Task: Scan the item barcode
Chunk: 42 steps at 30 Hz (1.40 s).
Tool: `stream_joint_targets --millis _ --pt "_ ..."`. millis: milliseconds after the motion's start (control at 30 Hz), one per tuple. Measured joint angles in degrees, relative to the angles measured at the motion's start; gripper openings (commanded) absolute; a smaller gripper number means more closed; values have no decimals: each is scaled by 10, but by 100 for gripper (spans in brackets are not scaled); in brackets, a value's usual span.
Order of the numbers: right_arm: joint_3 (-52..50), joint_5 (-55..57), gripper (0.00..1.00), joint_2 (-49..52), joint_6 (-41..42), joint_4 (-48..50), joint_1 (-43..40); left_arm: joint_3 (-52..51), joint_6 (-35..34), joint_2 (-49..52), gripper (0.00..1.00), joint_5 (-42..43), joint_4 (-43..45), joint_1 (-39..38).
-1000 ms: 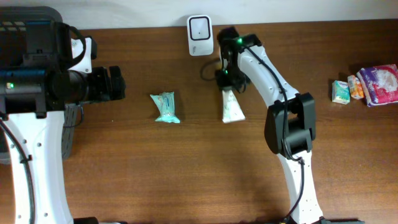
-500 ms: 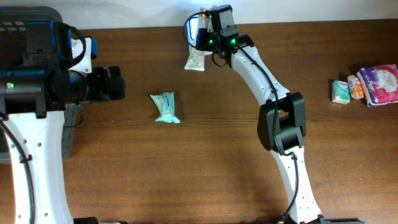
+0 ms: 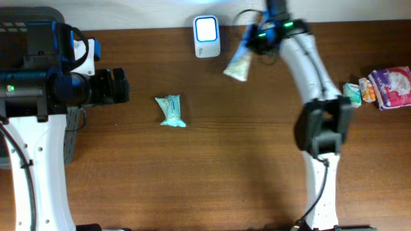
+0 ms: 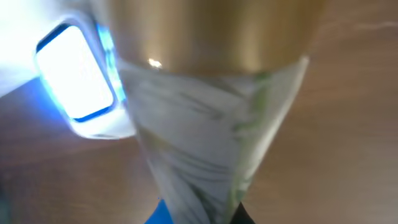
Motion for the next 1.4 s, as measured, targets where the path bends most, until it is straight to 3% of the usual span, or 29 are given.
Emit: stream_joint_targets --millis 133,200,333,500,733,800,833,900,1100,1167,1233,1267,1300,1333,1400 --pt "8 93 4 -43 -55 -228 -204 0 0 0 99 0 0 0" --pt "6 190 4 -43 -66 -287 -301 0 0 0 99 0 -1 0" --pt "5 228 4 -43 -59 -298 -388 0 0 0 99 0 -1 0" --pt "5 235 7 -43 85 -290 -457 0 0 0 99 0 -1 0" --pt "1 180 7 5 121 -252 -457 0 0 0 99 0 0 0" --pt "1 178 26 5 124 -252 -457 0 0 0 99 0 0 0" --pt "1 177 26 5 129 -252 -457 0 0 0 99 0 -1 0" --pt "1 176 51 5 136 -250 -457 0 0 0 99 0 -1 0" --pt "1 171 52 -4 71 -250 -456 0 0 0 99 0 0 0" --pt "1 114 54 -56 6 -259 -443 0 0 0 99 0 -1 0" --pt "3 -80 59 -90 -155 -311 -389 0 0 0 99 0 -1 0" --pt "3 -124 60 -91 -196 -320 -328 0 0 0 99 0 -1 0" --pt "3 -149 65 -91 -220 -323 -283 0 0 0 99 0 0 0" --pt "3 -163 78 -91 -236 -315 -244 0 0 0 99 0 0 0" --pt "2 -180 83 -91 -262 -281 -103 0 0 0 99 0 0 0"
